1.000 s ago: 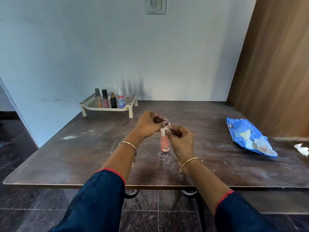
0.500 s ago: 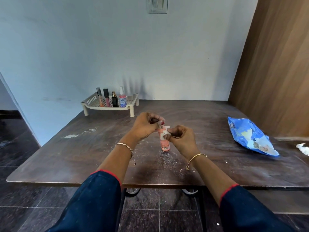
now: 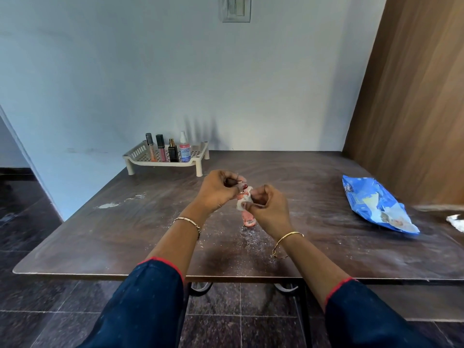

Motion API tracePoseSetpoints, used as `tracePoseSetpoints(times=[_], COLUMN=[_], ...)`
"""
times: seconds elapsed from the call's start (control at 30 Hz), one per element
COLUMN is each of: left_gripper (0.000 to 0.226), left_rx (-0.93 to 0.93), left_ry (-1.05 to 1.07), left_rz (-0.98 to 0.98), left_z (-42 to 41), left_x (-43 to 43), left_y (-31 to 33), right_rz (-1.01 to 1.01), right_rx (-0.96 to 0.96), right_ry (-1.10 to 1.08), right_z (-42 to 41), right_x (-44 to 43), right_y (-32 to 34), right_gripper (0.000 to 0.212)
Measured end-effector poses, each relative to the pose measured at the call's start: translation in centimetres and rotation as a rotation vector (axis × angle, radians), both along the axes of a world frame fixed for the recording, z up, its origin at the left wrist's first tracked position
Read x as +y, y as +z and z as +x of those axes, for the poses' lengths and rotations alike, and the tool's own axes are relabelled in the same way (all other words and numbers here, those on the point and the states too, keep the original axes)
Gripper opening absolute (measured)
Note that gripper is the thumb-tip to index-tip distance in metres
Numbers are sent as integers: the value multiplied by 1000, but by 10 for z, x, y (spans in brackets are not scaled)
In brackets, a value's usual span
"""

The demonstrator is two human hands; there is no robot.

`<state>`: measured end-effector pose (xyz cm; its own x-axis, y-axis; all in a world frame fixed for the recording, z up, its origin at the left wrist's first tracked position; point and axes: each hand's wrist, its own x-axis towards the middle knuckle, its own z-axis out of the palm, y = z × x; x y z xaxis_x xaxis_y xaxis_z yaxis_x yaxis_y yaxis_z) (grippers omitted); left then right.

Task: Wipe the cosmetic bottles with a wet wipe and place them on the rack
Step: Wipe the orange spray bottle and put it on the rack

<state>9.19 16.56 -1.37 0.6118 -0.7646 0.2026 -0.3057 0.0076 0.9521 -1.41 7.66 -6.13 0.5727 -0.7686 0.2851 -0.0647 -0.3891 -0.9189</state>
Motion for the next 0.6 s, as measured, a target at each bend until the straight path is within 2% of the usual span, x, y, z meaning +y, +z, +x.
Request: tracePoseSetpoints(times=[0.07, 0.23, 0.33, 0.4, 0.6], left_gripper=[12, 16, 16, 15, 14], left_rx=[6, -6, -67, -86, -55], left_ry=[2, 32, 33, 23, 11], left_rz=[-2, 7, 22, 19, -92], left_z=[1, 1, -5, -11, -14], left_x=[1, 2, 3, 4, 14], left_y=[-1, -3, 0, 2, 13], right_rz=[-40, -319, -336, -298, -222], right_rx=[71, 328, 382, 351, 44], right_ry=[-2, -25, -28, -33, -28], right_z=[-1, -10, -18, -19, -14], right_x=[-2, -4, -4, -3, 13], right_y=[-3, -15, -20, -17, 4], right_gripper=[33, 31, 28, 28, 26])
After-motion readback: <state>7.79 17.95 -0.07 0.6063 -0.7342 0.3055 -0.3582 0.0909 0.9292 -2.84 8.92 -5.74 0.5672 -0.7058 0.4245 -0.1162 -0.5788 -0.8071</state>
